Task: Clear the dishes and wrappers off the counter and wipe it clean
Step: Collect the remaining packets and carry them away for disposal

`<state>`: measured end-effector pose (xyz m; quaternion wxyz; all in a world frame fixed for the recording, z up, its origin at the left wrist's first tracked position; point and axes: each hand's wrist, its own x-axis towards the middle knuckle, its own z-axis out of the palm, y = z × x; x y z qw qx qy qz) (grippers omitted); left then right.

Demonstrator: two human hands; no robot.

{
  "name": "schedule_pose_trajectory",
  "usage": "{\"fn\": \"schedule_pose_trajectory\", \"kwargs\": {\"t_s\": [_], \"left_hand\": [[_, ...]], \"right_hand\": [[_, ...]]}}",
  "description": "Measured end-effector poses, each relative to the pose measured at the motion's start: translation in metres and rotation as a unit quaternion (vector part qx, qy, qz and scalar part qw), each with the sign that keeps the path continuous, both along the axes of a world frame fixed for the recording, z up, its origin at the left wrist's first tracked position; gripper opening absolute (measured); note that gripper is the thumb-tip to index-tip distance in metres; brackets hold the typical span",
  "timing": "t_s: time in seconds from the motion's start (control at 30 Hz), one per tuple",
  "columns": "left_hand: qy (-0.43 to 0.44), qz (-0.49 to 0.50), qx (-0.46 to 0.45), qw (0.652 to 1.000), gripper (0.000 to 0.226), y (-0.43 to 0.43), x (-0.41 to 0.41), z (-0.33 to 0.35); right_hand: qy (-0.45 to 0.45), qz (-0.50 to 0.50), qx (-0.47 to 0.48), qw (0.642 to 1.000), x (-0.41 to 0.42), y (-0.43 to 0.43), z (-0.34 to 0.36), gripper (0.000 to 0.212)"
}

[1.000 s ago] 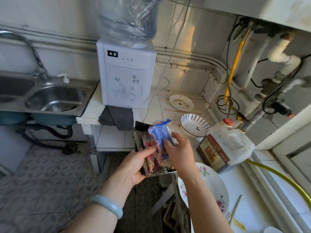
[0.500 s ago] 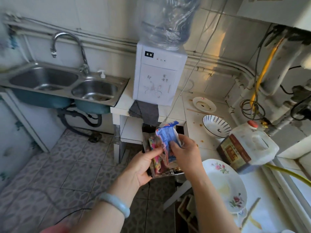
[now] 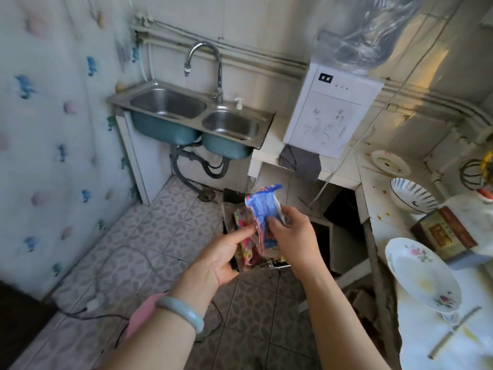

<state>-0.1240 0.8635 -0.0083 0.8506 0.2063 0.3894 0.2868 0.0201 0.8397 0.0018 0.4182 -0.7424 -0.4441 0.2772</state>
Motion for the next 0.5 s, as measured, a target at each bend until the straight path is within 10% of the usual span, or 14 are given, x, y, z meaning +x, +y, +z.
{"fn": "schedule_pose_trajectory", "kwargs": {"t_s": [0.5], "left_hand": [[0.027,0.042,-0.051,0.997,0.046,-0.087,-0.157,-0.038]], "right_hand": [[0.023,0.057,-0.080,0.995,-0.156,-0.072,-0.040,0.052]]}}
